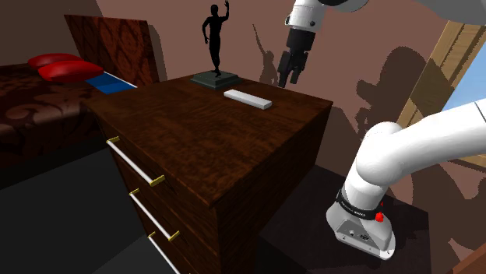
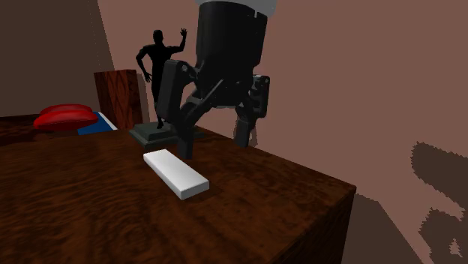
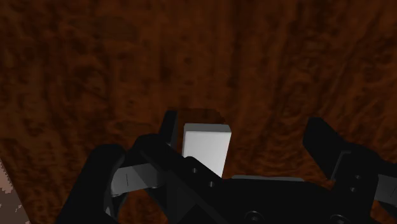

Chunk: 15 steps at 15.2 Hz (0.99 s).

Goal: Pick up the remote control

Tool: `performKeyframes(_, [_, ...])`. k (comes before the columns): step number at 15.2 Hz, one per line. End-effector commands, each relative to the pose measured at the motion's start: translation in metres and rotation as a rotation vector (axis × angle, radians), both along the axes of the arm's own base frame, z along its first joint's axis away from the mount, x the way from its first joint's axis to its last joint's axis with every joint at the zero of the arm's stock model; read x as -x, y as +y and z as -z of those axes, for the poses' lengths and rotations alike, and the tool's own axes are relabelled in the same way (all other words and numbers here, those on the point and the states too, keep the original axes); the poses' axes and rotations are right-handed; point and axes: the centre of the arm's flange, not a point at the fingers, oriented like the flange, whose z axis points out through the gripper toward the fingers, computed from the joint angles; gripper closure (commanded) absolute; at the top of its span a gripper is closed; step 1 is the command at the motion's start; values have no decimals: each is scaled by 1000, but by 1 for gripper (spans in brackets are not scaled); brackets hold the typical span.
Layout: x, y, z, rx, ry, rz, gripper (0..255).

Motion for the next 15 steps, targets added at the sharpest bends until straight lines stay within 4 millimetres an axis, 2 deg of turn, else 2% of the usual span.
performKeyframes(1, [0, 0, 0, 0, 0, 0, 0])
performKeyframes(14, [-176, 7, 47, 93, 81, 60, 0])
performKeyframes(15, [-184, 7, 49, 97, 85, 62, 0])
